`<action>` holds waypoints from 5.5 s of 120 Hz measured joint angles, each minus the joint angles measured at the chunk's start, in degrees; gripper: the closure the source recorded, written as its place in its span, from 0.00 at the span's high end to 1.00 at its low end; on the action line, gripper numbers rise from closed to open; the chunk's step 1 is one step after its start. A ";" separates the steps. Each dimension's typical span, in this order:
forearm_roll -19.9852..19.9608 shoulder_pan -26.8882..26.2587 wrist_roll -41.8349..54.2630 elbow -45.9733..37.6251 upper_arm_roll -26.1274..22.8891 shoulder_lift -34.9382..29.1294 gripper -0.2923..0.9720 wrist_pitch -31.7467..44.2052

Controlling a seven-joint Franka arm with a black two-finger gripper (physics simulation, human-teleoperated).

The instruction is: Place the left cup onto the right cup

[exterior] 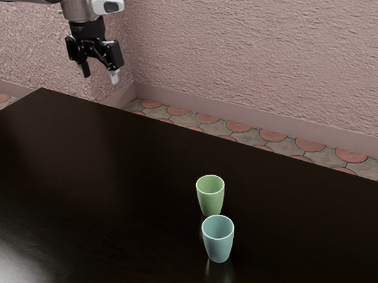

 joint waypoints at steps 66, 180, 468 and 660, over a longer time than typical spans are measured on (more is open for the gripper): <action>0.01 0.67 0.78 0.29 -0.38 3.54 0.75 0.87; 0.10 -1.44 1.12 0.22 -0.30 8.84 0.75 5.81; -1.95 -17.60 -13.93 -6.59 -0.31 14.31 0.75 13.68; -2.86 -14.54 -17.82 1.17 -1.57 28.02 0.75 17.71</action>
